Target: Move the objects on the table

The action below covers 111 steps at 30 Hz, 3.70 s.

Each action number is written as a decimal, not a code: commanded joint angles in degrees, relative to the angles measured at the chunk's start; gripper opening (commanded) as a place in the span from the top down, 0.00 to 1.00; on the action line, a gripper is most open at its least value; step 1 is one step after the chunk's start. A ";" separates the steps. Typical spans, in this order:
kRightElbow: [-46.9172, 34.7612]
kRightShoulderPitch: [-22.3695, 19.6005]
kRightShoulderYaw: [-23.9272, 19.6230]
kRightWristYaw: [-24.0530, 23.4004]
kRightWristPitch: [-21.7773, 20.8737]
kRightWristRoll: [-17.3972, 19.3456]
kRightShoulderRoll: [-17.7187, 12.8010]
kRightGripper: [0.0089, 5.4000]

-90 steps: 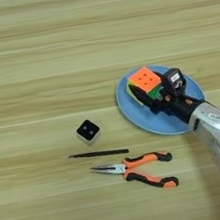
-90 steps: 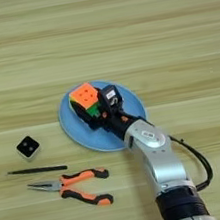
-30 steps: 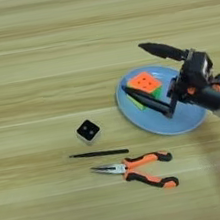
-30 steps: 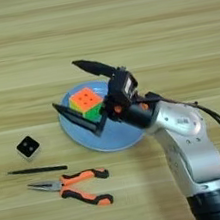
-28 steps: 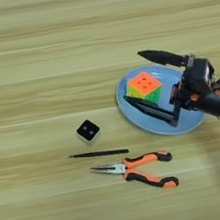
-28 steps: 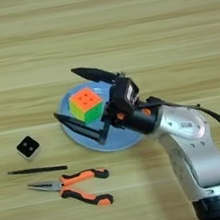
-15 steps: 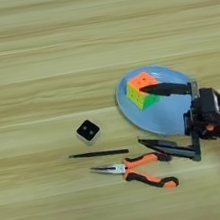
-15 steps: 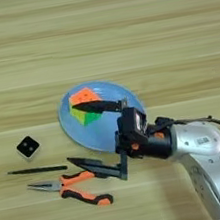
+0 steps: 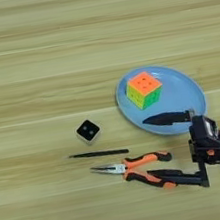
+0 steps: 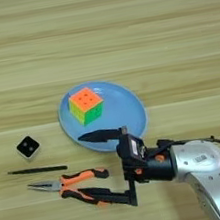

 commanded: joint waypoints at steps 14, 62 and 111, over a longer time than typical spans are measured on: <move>5.87 -1.66 1.71 -0.24 -8.53 -8.07 -3.47 0.01; 11.87 -2.46 6.06 -2.77 -7.50 -13.95 -6.67 0.01; 12.22 -1.97 7.57 -2.29 -4.31 -13.79 -8.40 0.34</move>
